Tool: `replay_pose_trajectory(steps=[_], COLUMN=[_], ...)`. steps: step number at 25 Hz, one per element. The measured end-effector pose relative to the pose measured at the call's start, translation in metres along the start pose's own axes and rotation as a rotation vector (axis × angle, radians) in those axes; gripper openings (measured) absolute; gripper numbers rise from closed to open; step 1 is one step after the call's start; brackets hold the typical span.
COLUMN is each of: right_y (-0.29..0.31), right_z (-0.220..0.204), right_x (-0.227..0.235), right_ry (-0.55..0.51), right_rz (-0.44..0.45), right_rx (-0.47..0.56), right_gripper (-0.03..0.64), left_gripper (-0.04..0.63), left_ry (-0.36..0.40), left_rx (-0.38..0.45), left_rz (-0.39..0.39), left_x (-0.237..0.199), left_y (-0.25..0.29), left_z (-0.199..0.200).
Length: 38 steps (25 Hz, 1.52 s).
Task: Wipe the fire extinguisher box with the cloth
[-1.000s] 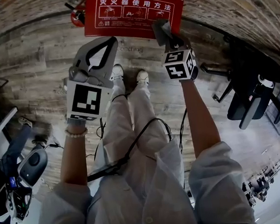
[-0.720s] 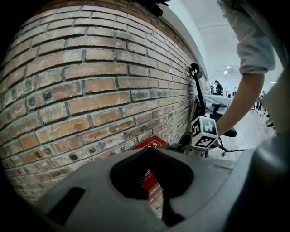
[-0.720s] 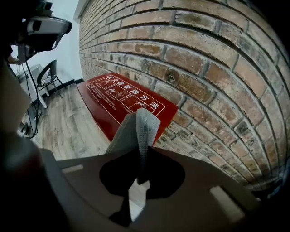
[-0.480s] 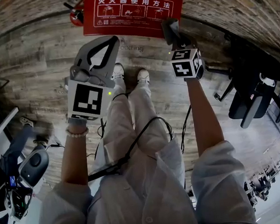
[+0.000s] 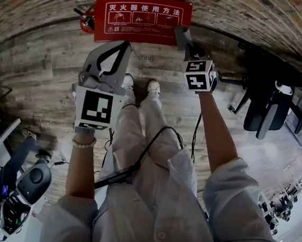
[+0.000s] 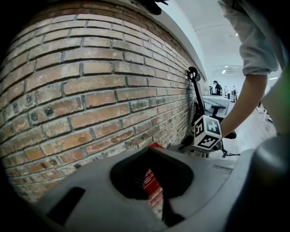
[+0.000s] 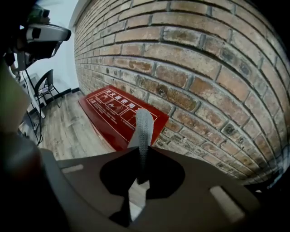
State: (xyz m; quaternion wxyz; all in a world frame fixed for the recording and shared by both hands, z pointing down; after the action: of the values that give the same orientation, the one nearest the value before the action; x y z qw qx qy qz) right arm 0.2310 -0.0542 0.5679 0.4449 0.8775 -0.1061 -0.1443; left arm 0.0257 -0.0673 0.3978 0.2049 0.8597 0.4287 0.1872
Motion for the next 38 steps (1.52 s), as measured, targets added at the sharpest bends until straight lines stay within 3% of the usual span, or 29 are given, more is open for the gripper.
replay_pose_trajectory(steps=[8,14,19,28,38], right_y=[-0.081,-0.151,-0.202,-0.284,-0.342], right_z=[0.04,0.083,0.123,0.184,0.216], right_x=[-0.001,0.002,0.0,-0.012,-0.006], right_ry=[0.012,0.01,-0.012,-0.008,-0.004], right_rz=[0.025,0.037,0.036,0.054,0.025], right_rx=[0.144,0.266,0.386,0.57,0.668], right_gripper=[0.02,0.02,0.02,0.021,0.02], left_gripper=[-0.002,-0.002,-0.002,-0.002,-0.002], left_ry=[0.052,-0.011,0.001,0.051,0.041], left_rx=[0.063,0.152,0.188,0.236,0.26], left_rz=[0.019,0.063,0.108,0.151,0.169], left_x=[0.004,-0.002,-0.011,-0.018,-0.021], left_y=[-0.039,-0.087,-0.124,-0.164,-0.187], left_z=[0.055,0.108,0.14,0.179,0.197])
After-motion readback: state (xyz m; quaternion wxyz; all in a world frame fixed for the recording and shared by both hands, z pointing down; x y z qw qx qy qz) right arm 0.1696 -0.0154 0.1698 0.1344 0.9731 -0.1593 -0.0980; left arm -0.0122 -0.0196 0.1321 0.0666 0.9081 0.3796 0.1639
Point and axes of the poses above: the fingertips, and each gripper's own axes: y forward along the fingers, x to its right, z out of its top, the point moved 2 cm from there along -y, backward along the fingers, and after that the axes turned 4 degrees about y, right-handed, at the moved point
